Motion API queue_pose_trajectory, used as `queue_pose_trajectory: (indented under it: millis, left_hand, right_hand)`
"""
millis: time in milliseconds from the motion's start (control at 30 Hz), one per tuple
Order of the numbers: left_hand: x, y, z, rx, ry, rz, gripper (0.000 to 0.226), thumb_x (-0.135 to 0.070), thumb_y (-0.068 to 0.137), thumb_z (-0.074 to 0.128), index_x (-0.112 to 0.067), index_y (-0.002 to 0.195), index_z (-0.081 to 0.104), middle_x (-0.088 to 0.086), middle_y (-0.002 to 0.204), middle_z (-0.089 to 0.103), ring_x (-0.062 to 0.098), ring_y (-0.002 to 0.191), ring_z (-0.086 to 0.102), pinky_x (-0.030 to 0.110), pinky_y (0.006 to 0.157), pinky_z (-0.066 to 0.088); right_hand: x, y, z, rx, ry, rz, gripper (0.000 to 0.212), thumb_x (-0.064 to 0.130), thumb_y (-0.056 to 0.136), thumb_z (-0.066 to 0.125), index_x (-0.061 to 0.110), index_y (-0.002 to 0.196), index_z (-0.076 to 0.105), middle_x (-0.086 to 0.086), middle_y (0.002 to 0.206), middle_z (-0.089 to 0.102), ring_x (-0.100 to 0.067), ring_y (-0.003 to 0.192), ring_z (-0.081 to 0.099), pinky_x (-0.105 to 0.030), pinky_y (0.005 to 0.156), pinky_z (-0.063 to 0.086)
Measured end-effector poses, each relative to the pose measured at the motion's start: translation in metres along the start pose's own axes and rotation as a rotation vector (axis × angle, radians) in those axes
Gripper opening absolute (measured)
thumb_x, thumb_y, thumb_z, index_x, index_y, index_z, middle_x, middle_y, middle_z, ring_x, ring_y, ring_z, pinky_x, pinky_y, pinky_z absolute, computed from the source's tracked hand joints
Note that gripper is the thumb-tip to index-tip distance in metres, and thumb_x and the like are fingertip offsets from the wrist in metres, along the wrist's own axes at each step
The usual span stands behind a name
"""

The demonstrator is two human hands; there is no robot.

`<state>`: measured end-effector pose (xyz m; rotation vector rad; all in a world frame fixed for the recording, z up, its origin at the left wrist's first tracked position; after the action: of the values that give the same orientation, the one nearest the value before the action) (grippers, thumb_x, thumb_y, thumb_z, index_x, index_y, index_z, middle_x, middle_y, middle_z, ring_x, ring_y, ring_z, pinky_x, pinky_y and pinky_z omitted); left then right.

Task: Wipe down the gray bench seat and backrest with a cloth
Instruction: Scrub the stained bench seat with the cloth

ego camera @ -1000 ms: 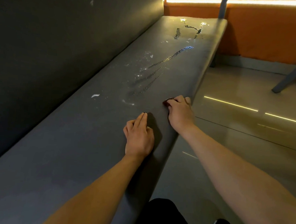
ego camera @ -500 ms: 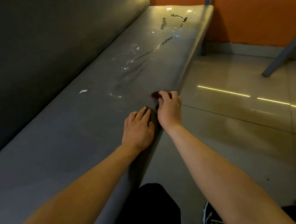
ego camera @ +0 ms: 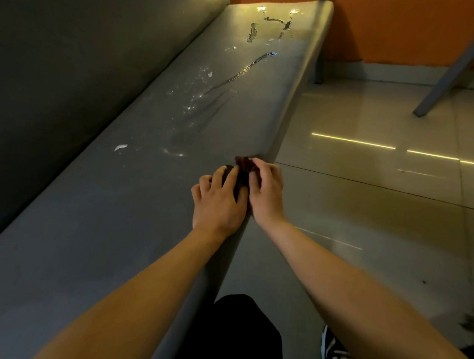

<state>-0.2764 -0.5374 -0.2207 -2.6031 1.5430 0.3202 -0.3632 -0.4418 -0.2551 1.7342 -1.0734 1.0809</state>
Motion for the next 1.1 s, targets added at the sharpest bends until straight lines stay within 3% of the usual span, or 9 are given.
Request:
queue_pose_trajectory:
  millis: [167,300,367,533,800,900,1000,1033,1100]
  left_hand:
    - [0.005,-0.001,0.006,0.006,0.023,-0.004,0.056,-0.051,0.104,0.031,-0.036,0.158,0.024,-0.002,0.165,0.020,0.027,0.141,0.018,0.046,0.117,0.016]
    - [0.005,-0.002,0.007,-0.017,-0.002,0.000,0.054,-0.050,0.105,0.032,-0.036,0.157,0.027,-0.003,0.164,0.021,0.025,0.140,0.017,0.045,0.118,0.016]
    - [0.007,-0.002,0.007,-0.033,-0.007,-0.010,0.054,-0.050,0.104,0.032,-0.036,0.156,0.029,-0.004,0.163,0.022,0.025,0.139,0.018,0.045,0.118,0.017]
    - [0.005,-0.003,0.006,-0.052,-0.036,-0.005,0.053,-0.049,0.104,0.034,-0.036,0.156,0.031,-0.003,0.163,0.023,0.025,0.139,0.019,0.045,0.118,0.017]
    - [0.009,-0.006,-0.003,-0.063,-0.195,0.017,0.044,-0.032,0.107,0.031,-0.026,0.148,0.045,-0.002,0.156,0.040,0.022,0.132,0.030,0.037,0.112,0.021]
    - [0.010,-0.012,-0.018,-0.044,-0.404,0.005,0.044,-0.030,0.108,0.030,-0.024,0.146,0.050,-0.002,0.148,0.051,0.019,0.130,0.040,0.030,0.110,0.025]
    - [0.007,-0.026,-0.037,0.035,-0.846,-0.043,0.032,-0.026,0.110,0.035,-0.040,0.123,0.060,-0.021,0.118,0.064,-0.012,0.110,0.056,0.006,0.092,0.038]
    - [0.006,-0.030,-0.037,0.077,-0.945,-0.075,0.029,-0.025,0.109,0.039,-0.043,0.116,0.060,-0.025,0.107,0.066,-0.016,0.100,0.060,0.004,0.083,0.042]
    - [0.015,-0.038,-0.033,0.094,-1.050,-0.158,0.020,-0.032,0.105,0.050,-0.037,0.118,0.064,-0.019,0.104,0.072,-0.008,0.096,0.066,0.017,0.085,0.052]
  right_hand:
    - [-0.065,0.035,-0.015,-0.171,0.154,0.467,0.036,0.020,0.106,0.046,0.027,0.141,0.050,-0.007,0.141,0.044,-0.026,0.130,0.045,-0.037,0.111,0.039]
    - [-0.090,0.005,0.029,0.066,0.683,0.720,0.043,0.041,0.109,0.040,0.052,0.149,0.032,0.005,0.150,0.049,-0.027,0.134,0.051,-0.051,0.109,0.045]
    - [-0.083,-0.010,0.033,0.086,0.733,0.710,0.038,0.040,0.108,0.043,0.054,0.142,0.035,0.003,0.144,0.054,-0.027,0.128,0.056,-0.055,0.105,0.049]
    - [-0.066,-0.026,0.028,-0.021,0.741,0.646,0.031,0.010,0.106,0.041,0.035,0.120,0.052,-0.002,0.120,0.065,-0.023,0.112,0.064,-0.049,0.102,0.052]
    - [0.006,-0.031,0.010,0.081,0.398,0.323,0.032,0.016,0.088,0.052,0.042,0.100,0.063,0.005,0.116,0.058,-0.021,0.117,0.056,-0.046,0.109,0.044]
    - [0.022,-0.021,0.004,0.093,0.403,0.362,0.034,0.013,0.093,0.052,0.036,0.114,0.064,0.002,0.122,0.058,-0.020,0.117,0.057,-0.048,0.108,0.046]
    - [0.040,-0.020,0.006,0.078,0.530,0.412,0.037,0.020,0.095,0.051,0.038,0.126,0.060,-0.002,0.130,0.060,-0.020,0.118,0.060,-0.045,0.107,0.049]
    - [0.048,-0.022,0.012,0.098,0.575,0.417,0.037,0.016,0.098,0.050,0.033,0.129,0.060,-0.003,0.130,0.062,-0.019,0.118,0.060,-0.041,0.107,0.049]
    - [0.065,-0.029,0.023,0.136,0.655,0.427,0.037,0.009,0.102,0.046,0.024,0.133,0.060,-0.003,0.127,0.065,-0.018,0.117,0.061,-0.036,0.103,0.050]
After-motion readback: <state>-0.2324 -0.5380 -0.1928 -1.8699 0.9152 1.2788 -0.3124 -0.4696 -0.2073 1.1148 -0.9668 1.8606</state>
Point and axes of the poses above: each hand's wrist, its own y-axis towards the middle knuckle, its own z-axis out of the palm, x = y × z, the point moved 10 cm from there along y, towards the middle knuckle
